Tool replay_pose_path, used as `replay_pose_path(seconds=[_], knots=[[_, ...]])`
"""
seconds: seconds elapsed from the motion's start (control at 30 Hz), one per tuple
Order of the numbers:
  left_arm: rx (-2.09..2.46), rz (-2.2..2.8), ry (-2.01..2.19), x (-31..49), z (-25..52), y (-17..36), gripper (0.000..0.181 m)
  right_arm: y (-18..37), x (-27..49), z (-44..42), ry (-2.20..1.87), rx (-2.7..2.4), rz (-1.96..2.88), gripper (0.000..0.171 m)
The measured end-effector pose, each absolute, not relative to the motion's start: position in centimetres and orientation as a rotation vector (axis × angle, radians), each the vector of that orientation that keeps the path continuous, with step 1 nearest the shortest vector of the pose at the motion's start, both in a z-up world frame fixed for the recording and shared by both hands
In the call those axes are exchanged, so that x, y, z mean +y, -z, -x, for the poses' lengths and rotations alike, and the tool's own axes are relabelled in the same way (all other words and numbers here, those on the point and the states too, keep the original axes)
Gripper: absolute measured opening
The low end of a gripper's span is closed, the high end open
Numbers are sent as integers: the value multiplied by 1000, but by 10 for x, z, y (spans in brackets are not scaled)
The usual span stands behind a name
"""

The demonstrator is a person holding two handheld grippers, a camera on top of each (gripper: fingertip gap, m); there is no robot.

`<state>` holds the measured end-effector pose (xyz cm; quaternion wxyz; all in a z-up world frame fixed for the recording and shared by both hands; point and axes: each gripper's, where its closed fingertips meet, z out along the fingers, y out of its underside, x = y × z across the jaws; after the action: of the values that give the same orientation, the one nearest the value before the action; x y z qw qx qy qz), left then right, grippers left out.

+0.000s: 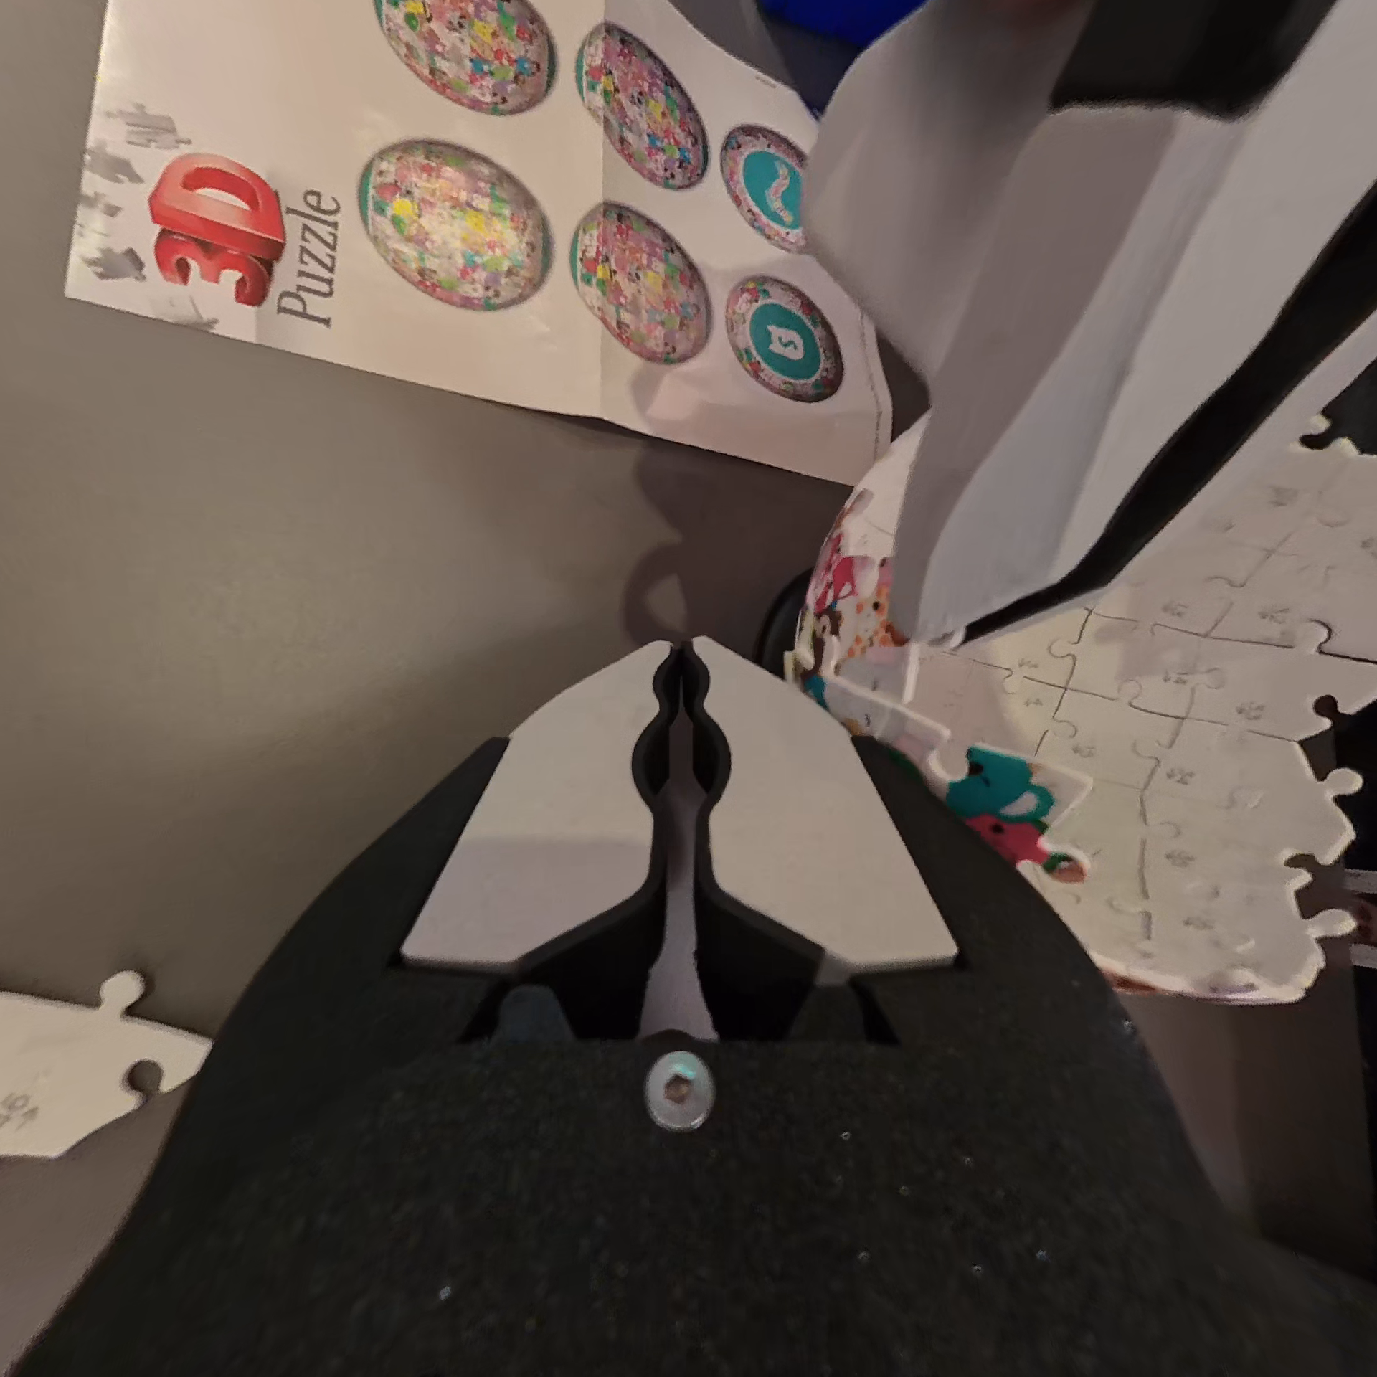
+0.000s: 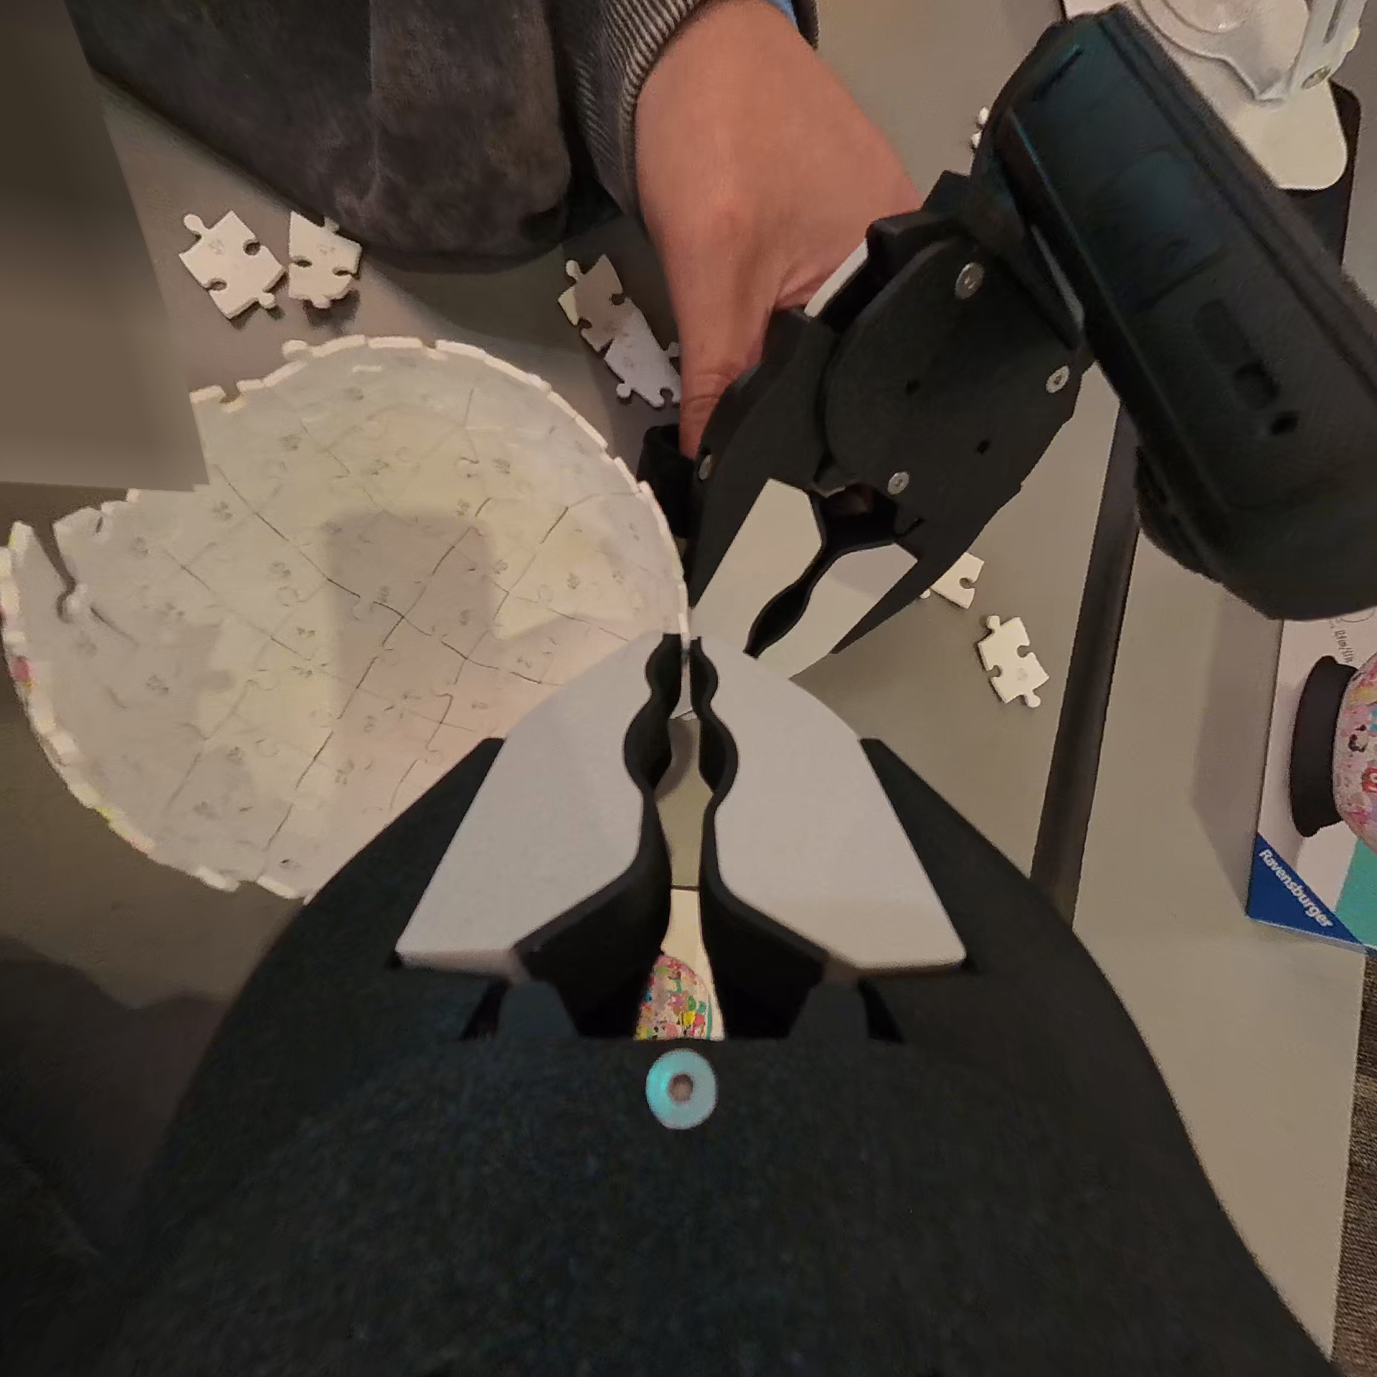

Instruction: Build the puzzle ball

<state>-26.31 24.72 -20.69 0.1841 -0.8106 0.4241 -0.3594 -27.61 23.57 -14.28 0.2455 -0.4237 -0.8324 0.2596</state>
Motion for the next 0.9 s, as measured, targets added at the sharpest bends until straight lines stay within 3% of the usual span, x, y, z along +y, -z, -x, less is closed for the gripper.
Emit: replay_pose_path(seconds=[0.9], knots=[[1188, 2270, 1004, 249, 264, 200, 0, 148, 240, 277, -464, -2317, 1127, 3]])
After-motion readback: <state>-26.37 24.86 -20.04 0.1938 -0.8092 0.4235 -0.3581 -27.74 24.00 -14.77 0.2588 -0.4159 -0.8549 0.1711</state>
